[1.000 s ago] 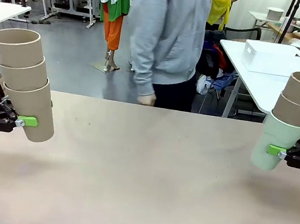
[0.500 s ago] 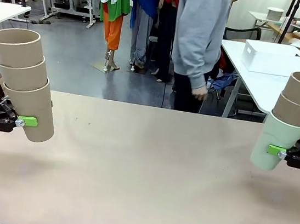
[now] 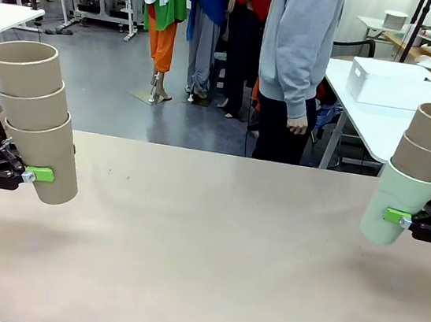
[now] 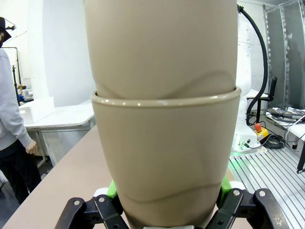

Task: Stack the cups and store them in the basket.
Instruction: Place the stack of Reusable plastic cups into the Pantry Basket.

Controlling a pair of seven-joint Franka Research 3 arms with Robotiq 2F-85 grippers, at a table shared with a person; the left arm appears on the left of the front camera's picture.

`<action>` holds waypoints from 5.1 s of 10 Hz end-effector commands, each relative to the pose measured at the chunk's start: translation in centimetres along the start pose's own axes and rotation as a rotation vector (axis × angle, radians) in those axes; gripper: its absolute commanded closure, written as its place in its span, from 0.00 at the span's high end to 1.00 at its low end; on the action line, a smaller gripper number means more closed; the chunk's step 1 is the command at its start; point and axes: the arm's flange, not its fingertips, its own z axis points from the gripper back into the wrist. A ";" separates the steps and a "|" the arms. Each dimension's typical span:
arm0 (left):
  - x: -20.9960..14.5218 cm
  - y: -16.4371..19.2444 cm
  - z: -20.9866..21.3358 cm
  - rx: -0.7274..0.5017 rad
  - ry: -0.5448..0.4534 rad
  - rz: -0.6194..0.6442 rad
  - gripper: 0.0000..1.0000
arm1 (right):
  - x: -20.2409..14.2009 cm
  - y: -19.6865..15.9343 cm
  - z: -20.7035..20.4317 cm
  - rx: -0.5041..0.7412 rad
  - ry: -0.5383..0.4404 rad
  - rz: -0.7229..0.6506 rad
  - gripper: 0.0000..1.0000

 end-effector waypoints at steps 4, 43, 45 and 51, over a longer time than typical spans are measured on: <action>0.3 0.0 -0.1 -0.002 -0.006 -0.006 0.84 | 0.4 0.0 -0.2 0.004 0.005 0.016 0.84; 0.3 0.0 -0.1 -0.002 -0.006 -0.006 0.84 | 0.4 0.0 -0.2 0.004 0.005 0.016 0.84; 0.3 0.0 -0.1 -0.002 -0.006 -0.006 0.84 | 0.4 0.0 -0.2 0.004 0.005 0.016 0.84; 0.3 0.0 -0.1 -0.002 -0.006 -0.006 0.84 | 0.4 0.0 -0.2 0.004 0.005 0.016 0.84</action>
